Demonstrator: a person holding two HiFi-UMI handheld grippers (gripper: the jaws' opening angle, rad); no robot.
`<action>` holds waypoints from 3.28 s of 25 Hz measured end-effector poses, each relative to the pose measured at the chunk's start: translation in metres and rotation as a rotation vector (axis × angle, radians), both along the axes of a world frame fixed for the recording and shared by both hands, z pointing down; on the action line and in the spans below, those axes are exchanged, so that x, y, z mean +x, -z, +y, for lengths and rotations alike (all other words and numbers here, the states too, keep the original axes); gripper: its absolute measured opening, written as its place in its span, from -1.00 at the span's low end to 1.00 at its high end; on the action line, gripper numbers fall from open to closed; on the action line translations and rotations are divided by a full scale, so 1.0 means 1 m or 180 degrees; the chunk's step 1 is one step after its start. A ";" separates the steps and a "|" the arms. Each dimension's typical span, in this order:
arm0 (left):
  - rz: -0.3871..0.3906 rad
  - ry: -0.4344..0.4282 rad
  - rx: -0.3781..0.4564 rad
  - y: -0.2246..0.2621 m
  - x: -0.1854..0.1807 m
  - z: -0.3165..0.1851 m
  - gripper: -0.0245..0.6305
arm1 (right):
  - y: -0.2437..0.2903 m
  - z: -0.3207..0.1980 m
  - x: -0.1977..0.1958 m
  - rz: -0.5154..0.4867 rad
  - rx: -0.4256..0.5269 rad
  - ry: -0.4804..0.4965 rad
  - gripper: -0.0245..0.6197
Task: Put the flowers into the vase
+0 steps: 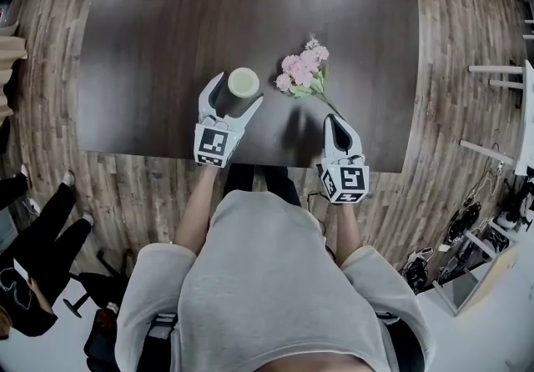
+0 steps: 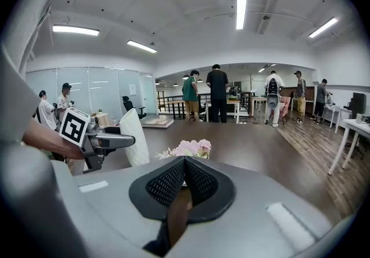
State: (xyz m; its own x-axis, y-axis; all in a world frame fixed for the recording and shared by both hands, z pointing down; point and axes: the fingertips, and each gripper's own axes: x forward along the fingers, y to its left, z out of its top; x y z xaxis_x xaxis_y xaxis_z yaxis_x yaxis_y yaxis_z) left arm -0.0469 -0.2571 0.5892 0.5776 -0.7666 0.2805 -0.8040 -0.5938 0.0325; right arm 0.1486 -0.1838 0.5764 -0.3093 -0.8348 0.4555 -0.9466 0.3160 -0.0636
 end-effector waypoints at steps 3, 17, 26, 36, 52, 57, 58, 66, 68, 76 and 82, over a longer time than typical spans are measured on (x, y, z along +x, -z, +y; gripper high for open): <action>-0.0007 0.0009 0.0014 -0.001 0.004 -0.007 0.26 | -0.002 -0.005 0.006 0.0035 -0.0016 -0.0021 -0.93; 0.0010 0.0055 0.0046 -0.001 0.001 -0.007 0.12 | -0.074 -0.019 0.016 0.1868 -0.0431 0.0659 -0.34; 0.0012 0.0061 0.0037 -0.001 0.002 -0.006 0.12 | -0.116 -0.019 0.022 0.3409 -0.0505 0.1205 -0.20; 0.0015 0.0078 0.0034 0.000 0.003 -0.006 0.12 | -0.143 -0.043 0.033 0.3362 -0.0756 0.1012 -0.54; 0.0005 0.0118 0.0035 0.001 0.006 -0.003 0.12 | -0.085 -0.057 0.027 0.2440 -0.0346 0.0365 -0.88; 0.0018 0.0115 0.0021 -0.001 0.004 -0.003 0.12 | -0.032 -0.072 0.005 0.0572 -0.0217 -0.0132 -0.88; 0.0018 0.0119 0.0020 -0.001 0.003 -0.003 0.12 | -0.017 -0.076 -0.003 0.0142 -0.0143 -0.0155 -0.88; 0.0053 0.0147 0.0007 -0.002 0.003 -0.006 0.12 | 0.077 -0.091 -0.064 -0.1168 0.0481 0.0341 -0.88; 0.0059 0.0154 0.0012 -0.001 0.003 -0.006 0.12 | 0.092 -0.092 -0.078 -0.1227 0.0567 0.0461 -0.88; 0.0057 0.0151 0.0001 -0.003 0.005 -0.008 0.12 | 0.178 -0.106 -0.138 -0.1488 0.1020 0.1027 -0.88; 0.0052 0.0144 -0.0012 -0.002 0.005 -0.006 0.12 | 0.217 -0.109 -0.182 -0.1588 0.1236 0.1413 -0.88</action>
